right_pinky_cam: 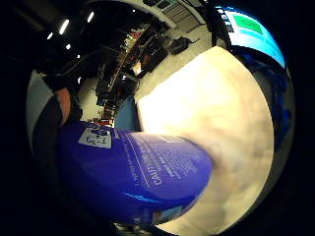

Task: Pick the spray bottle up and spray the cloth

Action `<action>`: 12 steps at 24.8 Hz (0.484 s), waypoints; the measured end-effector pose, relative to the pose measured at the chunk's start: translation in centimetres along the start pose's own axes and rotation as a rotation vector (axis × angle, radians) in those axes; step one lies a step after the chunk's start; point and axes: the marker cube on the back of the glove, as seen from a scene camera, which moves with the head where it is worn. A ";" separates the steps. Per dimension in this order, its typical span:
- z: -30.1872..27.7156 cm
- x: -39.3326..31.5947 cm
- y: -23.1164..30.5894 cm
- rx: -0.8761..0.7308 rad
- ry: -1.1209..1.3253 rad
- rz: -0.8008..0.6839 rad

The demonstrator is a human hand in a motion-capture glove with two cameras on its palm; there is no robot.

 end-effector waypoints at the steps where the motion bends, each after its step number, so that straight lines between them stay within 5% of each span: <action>1: 0.0 -0.1 0.2 -0.012 0.015 -0.005; 12: 1.0 -4.1 2.4 -0.191 0.287 -0.143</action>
